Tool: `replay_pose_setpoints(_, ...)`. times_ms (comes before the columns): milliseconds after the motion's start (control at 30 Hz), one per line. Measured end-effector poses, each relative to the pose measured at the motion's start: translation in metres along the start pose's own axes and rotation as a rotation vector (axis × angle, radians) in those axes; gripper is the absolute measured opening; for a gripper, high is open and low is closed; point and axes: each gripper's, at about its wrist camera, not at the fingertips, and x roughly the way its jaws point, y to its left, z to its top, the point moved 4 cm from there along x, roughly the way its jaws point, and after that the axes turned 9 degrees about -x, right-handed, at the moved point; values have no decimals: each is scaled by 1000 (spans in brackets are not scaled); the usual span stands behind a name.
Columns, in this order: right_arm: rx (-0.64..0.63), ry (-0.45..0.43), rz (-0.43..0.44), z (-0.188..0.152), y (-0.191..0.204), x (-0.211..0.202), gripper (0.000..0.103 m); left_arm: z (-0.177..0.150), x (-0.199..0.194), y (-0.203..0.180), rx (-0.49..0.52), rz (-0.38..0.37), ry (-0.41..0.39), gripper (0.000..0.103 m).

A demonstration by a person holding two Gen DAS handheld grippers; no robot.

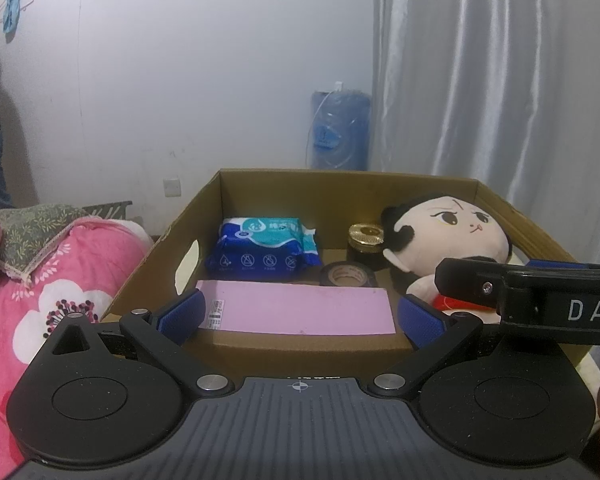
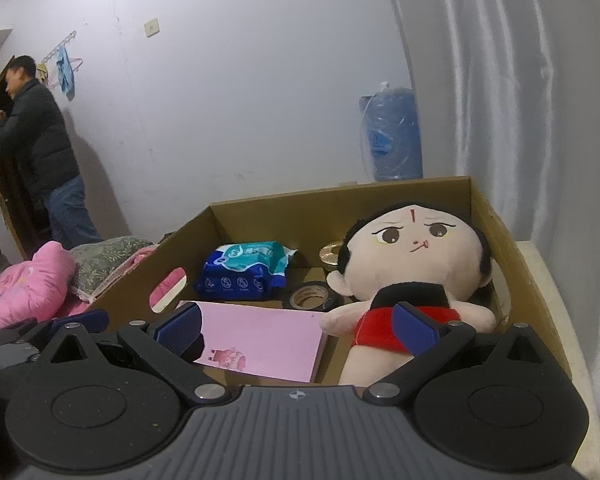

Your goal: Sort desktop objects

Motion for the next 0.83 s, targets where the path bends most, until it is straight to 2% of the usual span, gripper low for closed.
replay_pose_setpoints(833, -3, -1, 1, -1, -1, -2, 103, -1, 1, 1, 2, -2, -10, 103)
